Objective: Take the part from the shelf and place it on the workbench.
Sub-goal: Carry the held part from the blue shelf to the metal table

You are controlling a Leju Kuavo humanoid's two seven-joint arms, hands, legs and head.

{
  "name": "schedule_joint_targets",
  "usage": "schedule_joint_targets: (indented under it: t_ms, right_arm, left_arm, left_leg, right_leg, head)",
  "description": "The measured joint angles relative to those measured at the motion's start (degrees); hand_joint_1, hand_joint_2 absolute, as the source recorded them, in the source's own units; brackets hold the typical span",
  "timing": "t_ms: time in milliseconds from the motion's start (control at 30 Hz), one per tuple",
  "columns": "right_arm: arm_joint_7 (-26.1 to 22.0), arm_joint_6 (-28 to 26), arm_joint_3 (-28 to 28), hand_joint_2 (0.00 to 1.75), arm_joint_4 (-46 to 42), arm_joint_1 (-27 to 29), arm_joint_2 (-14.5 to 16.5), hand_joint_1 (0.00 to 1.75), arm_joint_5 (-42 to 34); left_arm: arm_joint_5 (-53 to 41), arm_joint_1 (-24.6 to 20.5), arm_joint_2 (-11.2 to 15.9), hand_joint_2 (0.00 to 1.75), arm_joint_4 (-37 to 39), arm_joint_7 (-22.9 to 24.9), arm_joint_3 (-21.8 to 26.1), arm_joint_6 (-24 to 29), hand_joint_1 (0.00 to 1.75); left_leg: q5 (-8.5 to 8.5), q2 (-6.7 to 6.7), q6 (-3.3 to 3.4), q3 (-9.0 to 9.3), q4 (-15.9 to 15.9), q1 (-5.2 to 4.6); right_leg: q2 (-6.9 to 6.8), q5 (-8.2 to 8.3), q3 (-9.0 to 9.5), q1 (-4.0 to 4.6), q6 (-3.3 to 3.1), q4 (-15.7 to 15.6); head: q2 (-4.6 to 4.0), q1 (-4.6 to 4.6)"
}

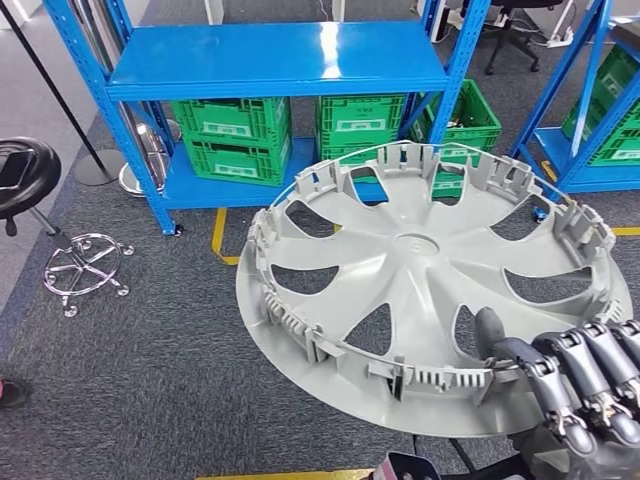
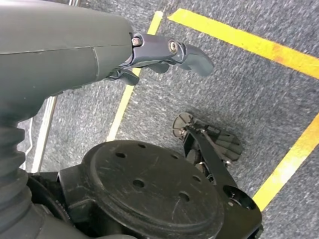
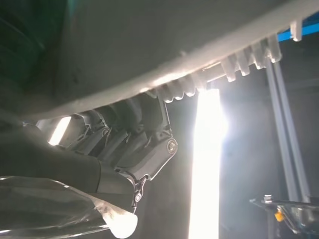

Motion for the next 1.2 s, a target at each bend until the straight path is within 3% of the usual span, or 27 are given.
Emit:
schedule_joint_targets:
  t_ms: [67, 133, 233, 300, 333, 433, 500, 600, 767, 1200]
  right_arm:
    - [0.20, 0.00, -0.08, 1.75, -0.01, 0.11, 0.10, 1.75, 0.00]
    - [0.34, 0.00, -0.14, 1.75, -0.01, 0.15, 0.21, 1.75, 0.01]
    - [0.41, 0.00, -0.18, 1.75, 0.00, 0.20, 0.34, 1.75, 0.02]
    - [0.49, 0.00, -0.19, 1.75, 0.03, 0.29, 0.36, 1.75, 0.03]
    - [0.53, 0.00, -0.19, 1.75, 0.04, 0.35, 0.36, 1.75, 0.03]
    - [0.99, 0.00, -0.19, 1.75, 0.07, 0.53, 0.37, 1.75, 0.03]
    - [1.64, 0.00, -0.20, 1.75, 0.08, 0.64, 0.38, 1.75, 0.03]
    - [3.07, -0.01, -0.20, 1.75, 0.10, 0.93, 0.38, 1.75, 0.03]
    - [4.85, 0.00, -0.19, 1.75, 0.15, 1.14, 0.38, 1.75, 0.02]
    - [5.50, 0.00, -0.13, 1.75, 0.15, 1.26, 0.38, 1.75, 0.02]
  left_arm:
    - [0.00, 0.02, 0.03, 1.75, 0.00, 0.00, 0.03, -0.02, 0.00]
    - [0.00, 0.02, 0.08, 1.75, 0.00, 0.00, 0.04, -0.07, 0.00]
    - [0.00, 0.04, 0.11, 1.75, 0.00, -0.16, 0.12, -0.44, 0.00]
    - [0.00, 0.04, 0.11, 1.75, 0.00, -0.31, 0.23, -0.68, 0.00]
    - [0.00, 0.03, 0.11, 1.75, 0.00, -0.28, 0.32, -0.71, 0.00]
    - [0.01, 0.10, 0.13, 1.75, 0.00, 0.20, 0.75, -0.65, 0.00]
    - [0.02, 0.18, 0.13, 1.75, 0.00, 0.39, 1.16, -0.62, 0.00]
    - [0.00, 0.22, 0.13, 1.75, 0.00, 0.42, 1.71, -0.64, 0.00]
    - [0.01, 0.22, 0.13, 1.75, 0.00, 0.42, 2.51, -0.66, 0.00]
    - [0.01, 0.20, 0.13, 1.75, 0.00, 0.42, 2.93, -0.66, 0.00]
  left_leg:
    - [0.29, 0.07, -0.70, -0.34, 0.04, -0.01]
    - [-1.02, -0.01, -1.35, -0.86, 1.41, -0.03]
    - [-6.80, -0.12, -2.23, -3.69, 10.59, 0.06]
    - [-8.43, -0.15, -2.48, -3.99, 14.95, 0.03]
    - [-7.58, -0.15, -2.48, -2.80, 14.02, 0.04]
    - [-2.97, -0.15, -2.07, 2.90, 3.74, 0.09]
    - [-2.54, -0.16, -1.50, 4.19, -0.32, 0.05]
    - [-2.68, -0.19, -0.84, 3.54, -1.12, 0.00]
    - [-2.35, -0.03, -0.33, 3.36, -1.06, -0.14]
    - [-2.19, -0.03, -0.23, 3.28, -0.98, -0.09]
  right_leg:
    - [-0.02, 0.33, -0.04, -0.10, -0.06, -0.59]
    - [-0.19, 0.90, -0.17, -0.46, -0.31, -1.06]
    - [-0.48, 1.41, -0.66, -0.57, -0.77, -1.19]
    - [-0.53, 1.63, -0.95, -0.51, -0.85, -1.04]
    - [-0.50, 1.71, -1.07, -0.49, -0.82, -0.91]
    - [-0.43, 1.89, -1.62, -0.37, -0.60, -0.23]
    - [-0.44, 2.11, -2.53, -0.10, -0.30, 0.31]
    - [-0.47, 2.57, -3.58, 0.11, -0.58, 0.56]
    - [-0.27, 3.37, -3.58, 0.00, 0.01, 0.08]
    - [-0.28, 3.62, -3.69, -0.04, 0.36, -0.01]
  head:
    - [0.00, 0.01]
    - [0.00, -0.10]
    - [0.00, -0.30]
    - [0.00, -0.29]
    - [0.00, -0.29]
    - [0.00, -0.29]
    - [0.00, -0.24]
    - [0.00, -0.18]
    - [0.00, -0.19]
    - [0.00, -0.22]
